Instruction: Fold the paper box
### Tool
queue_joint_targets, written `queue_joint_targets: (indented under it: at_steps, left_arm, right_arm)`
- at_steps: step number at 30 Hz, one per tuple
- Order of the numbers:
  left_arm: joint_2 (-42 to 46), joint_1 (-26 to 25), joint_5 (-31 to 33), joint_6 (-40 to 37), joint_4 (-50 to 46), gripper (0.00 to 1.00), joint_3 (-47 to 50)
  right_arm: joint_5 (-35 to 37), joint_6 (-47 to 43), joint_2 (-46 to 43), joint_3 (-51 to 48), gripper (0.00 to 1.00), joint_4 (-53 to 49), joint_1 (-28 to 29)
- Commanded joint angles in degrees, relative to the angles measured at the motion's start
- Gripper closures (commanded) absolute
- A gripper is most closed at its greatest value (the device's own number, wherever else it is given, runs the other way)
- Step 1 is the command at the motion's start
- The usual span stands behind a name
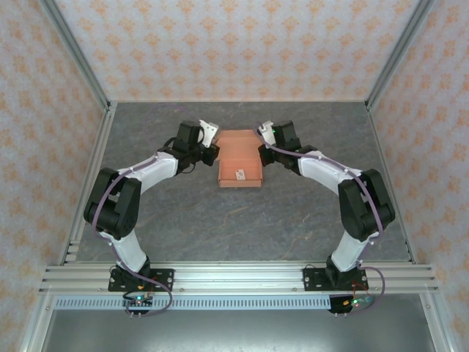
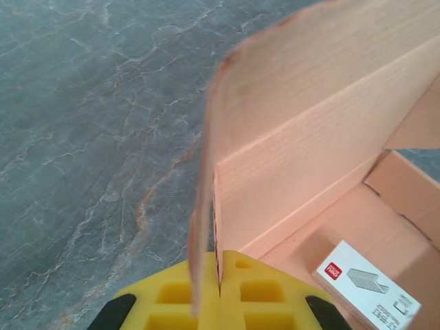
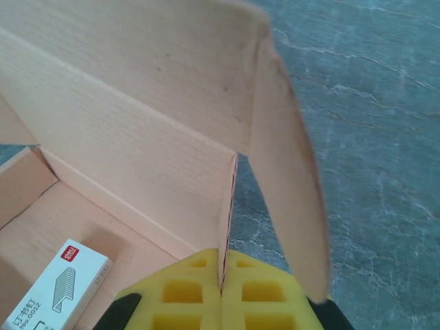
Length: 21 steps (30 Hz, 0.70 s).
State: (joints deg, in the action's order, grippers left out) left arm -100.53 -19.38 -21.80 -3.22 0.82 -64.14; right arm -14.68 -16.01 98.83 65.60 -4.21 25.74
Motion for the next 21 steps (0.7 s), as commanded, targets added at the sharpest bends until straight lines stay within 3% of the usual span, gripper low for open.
queue_joint_targets:
  at_steps: [1,12,21]
  left_arm:
    - [2.61,-3.24,10.50,5.76,4.31,1.00,0.92]
    - [3.97,-10.75,29.40,19.63,9.89,1.00,4.42]
    - [2.72,-15.30,39.66,24.87,14.49,1.00,7.04]
  right_arm:
    - [9.96,6.18,-2.56,1.27,1.00,1.50,3.13]
    - [23.18,17.36,-2.18,-3.20,1.00,10.95,8.69]
    - [25.13,20.91,-0.68,-7.55,1.00,18.57,9.61]
